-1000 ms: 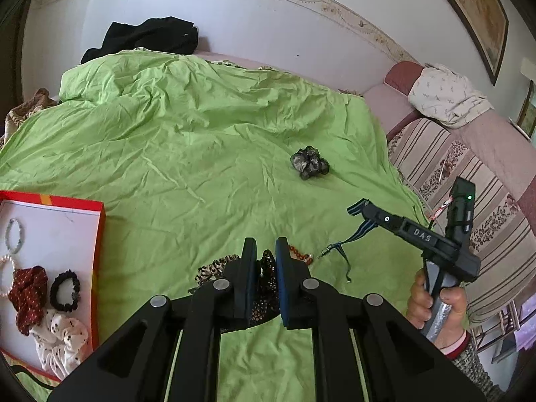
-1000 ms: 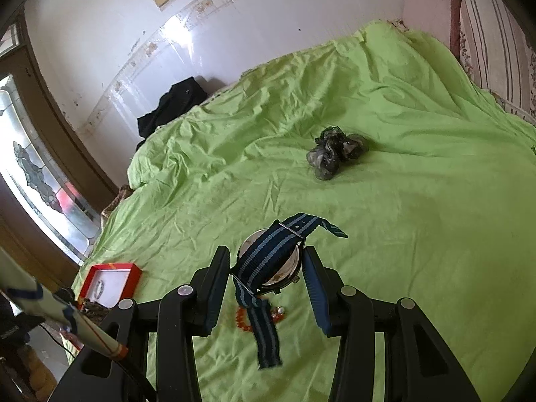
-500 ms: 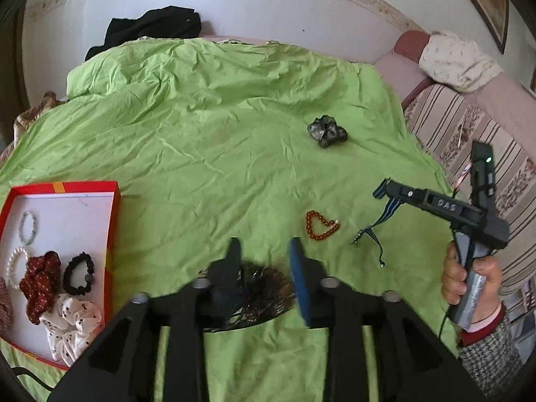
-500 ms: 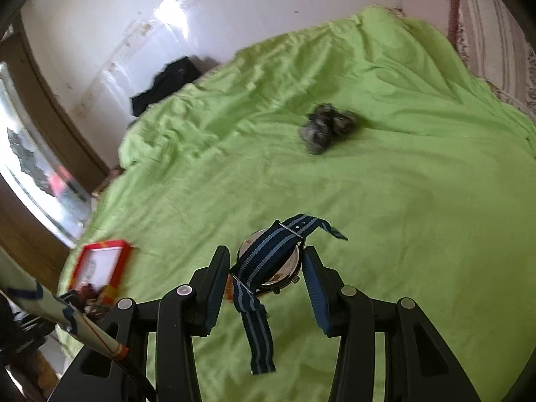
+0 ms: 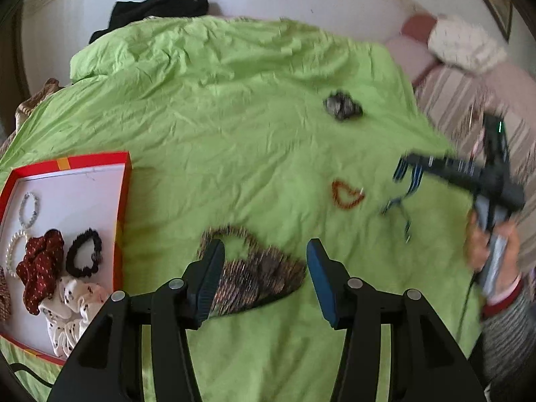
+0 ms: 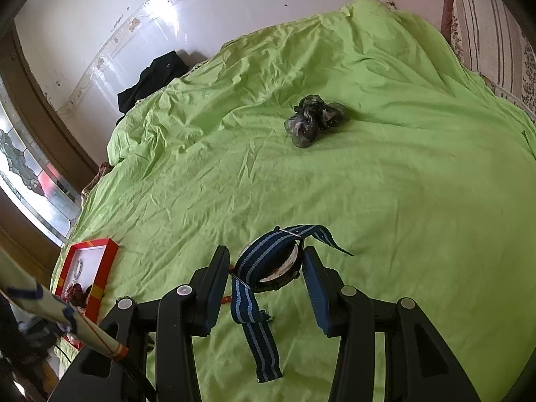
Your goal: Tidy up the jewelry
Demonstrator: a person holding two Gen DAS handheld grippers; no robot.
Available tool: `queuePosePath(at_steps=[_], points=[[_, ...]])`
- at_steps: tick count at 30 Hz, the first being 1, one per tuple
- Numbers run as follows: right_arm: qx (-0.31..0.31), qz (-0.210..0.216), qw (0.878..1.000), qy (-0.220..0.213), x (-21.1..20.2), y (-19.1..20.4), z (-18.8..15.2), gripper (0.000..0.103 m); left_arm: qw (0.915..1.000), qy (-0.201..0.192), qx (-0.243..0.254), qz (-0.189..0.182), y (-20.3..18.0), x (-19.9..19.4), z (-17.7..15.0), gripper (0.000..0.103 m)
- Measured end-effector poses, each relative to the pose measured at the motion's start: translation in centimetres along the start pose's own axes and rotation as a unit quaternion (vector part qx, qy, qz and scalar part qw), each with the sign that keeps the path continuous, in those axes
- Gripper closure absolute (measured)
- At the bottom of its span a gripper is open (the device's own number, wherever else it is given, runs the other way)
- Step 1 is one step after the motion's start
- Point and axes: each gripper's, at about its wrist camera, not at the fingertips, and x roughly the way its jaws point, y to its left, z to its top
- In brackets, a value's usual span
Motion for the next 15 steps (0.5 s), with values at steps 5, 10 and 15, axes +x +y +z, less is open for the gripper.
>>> queuePosePath(at_steps=[5, 10, 15], points=[[-0.004, -0.001, 1.0, 0.003, 0.4, 0.3, -0.2, 0.055, 0.998, 0.028, 0.057, 0.002, -1.2, 2.2, -2.7, 0.041], [-0.008, -0.003, 1.0, 0.003, 0.5, 0.4, -0.3, 0.055, 0.9962, 0.048, 0.071, 0.012, -2.4, 3.4, -4.3, 0.091], [-0.002, -0.003, 1.0, 0.003, 0.5, 0.3, -0.3, 0.055, 0.9913, 0.04, 0.075, -0.1, -4.1, 0.2, -5.5, 0.095]])
